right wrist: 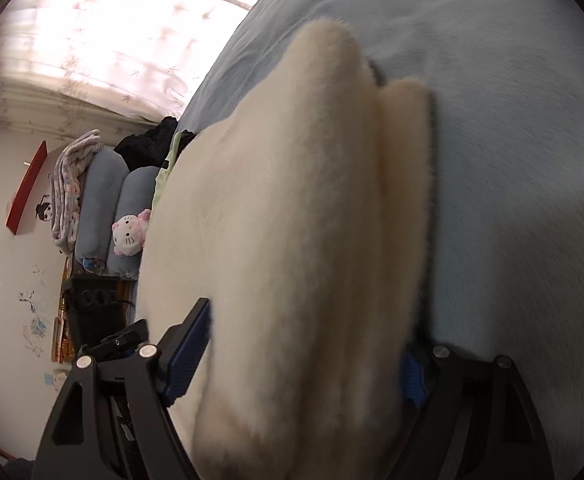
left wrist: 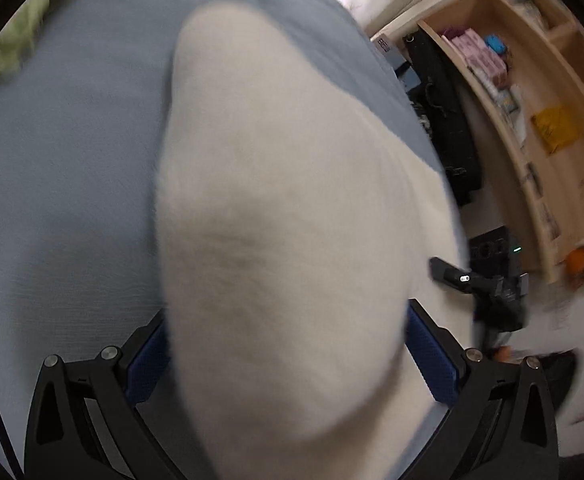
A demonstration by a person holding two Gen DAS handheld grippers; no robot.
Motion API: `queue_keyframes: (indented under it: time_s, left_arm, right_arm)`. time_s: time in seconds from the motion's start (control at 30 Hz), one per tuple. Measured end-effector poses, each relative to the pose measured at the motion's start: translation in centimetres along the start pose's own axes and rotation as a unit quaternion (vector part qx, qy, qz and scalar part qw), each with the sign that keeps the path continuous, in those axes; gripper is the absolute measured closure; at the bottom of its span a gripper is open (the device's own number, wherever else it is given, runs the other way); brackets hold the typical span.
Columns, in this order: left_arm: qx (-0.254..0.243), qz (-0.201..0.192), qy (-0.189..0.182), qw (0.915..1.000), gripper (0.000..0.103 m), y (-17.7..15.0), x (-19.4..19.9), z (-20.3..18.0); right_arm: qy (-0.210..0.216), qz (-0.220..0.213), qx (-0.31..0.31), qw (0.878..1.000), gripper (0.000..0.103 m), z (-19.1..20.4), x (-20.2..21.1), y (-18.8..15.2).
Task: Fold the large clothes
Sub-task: 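Grasp the cardigan bundle's edge with both tools and lift it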
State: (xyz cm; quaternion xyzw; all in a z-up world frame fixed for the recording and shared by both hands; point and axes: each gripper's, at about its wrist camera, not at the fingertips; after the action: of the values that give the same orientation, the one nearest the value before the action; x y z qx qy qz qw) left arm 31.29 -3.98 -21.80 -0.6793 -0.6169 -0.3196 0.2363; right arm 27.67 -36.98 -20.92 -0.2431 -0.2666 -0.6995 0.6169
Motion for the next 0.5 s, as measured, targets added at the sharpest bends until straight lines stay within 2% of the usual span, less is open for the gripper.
queue_keyframes:
  time_s: [0.07,0.23,0.33,0.4,0.5]
  left_arm:
    - [0.007,0.014,-0.024,0.9996,0.000,0.5,-0.8,0.6]
    - [-0.013,0.014,-0.006,0.9998,0.000,0.7,-1.0,0.0]
    - [-0.019,-0.001,0.027,0.9994,0.002,0.4,-0.5,-0.7]
    - [-0.028,-0.016,0.062,0.9975,0.008,0.1,-0.2,-1.6]
    - [-0.047,-0.038,0.106,0.9926,0.016,-0.8,0.5,-3.3]
  right_arm:
    - [-0.002,-0.002,0.005,1.000,0.023,0.2,-0.3,0.5]
    - [0.001,-0.009,0.009,1.000,0.029,0.6,-0.4,1.0]
    - [-0.014,-0.020,0.014,1.000,0.039,1.3,-0.1,0.6]
    - [-0.030,-0.028,0.024,0.999,0.049,2.2,0.2,0.3]
    - [-0.045,-0.039,0.033,0.998,0.057,3.4,0.7,-0.2]
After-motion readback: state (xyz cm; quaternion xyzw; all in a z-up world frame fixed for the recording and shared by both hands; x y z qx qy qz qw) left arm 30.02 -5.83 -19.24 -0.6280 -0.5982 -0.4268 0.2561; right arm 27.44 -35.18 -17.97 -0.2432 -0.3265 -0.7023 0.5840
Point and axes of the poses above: each gripper's, at about its wrist camera, not at the fingertips, and x roughly against the way its jaws point, z to its left, y to its top, and after that the axes turned 15 degrees about z, right-handed
